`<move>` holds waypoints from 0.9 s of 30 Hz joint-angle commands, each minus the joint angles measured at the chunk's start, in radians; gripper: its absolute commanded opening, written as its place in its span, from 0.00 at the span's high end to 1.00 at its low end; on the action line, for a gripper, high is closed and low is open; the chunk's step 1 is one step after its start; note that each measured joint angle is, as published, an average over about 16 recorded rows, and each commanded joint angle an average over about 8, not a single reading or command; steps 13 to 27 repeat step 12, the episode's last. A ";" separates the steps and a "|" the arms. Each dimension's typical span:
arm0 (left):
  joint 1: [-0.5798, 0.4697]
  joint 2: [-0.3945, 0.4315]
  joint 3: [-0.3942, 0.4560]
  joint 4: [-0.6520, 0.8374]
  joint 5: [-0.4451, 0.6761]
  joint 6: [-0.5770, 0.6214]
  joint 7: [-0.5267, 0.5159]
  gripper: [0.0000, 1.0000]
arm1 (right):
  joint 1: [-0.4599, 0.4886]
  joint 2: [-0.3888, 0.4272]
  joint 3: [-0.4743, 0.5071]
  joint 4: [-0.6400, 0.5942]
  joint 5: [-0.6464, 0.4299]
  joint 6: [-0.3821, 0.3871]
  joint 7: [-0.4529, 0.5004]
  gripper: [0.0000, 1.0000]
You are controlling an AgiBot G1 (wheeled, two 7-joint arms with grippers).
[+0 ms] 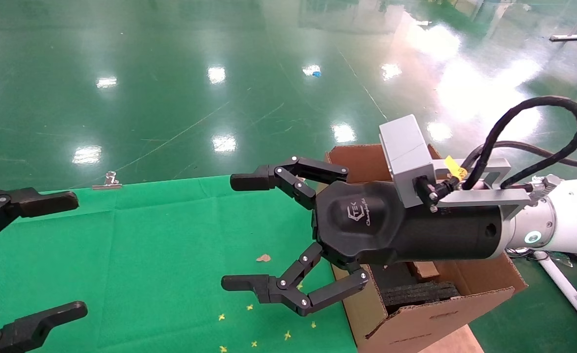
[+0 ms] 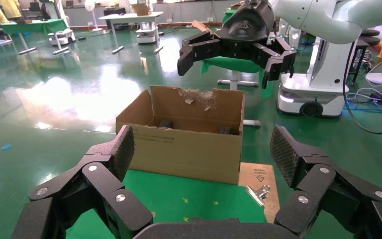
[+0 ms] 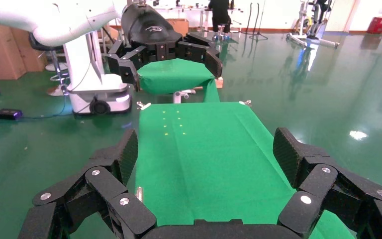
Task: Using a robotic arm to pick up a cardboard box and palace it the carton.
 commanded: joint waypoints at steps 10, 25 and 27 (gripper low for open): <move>0.000 0.000 0.000 0.000 0.000 0.000 0.000 0.00 | 0.000 0.000 0.000 0.000 0.000 0.000 0.000 0.00; 0.000 0.000 0.000 0.000 0.000 0.000 0.000 0.00 | 0.000 0.000 0.000 0.000 0.000 0.000 0.000 0.00; 0.000 0.000 0.000 0.000 0.000 0.000 0.000 0.00 | 0.000 0.000 0.000 0.000 0.000 0.000 0.000 0.00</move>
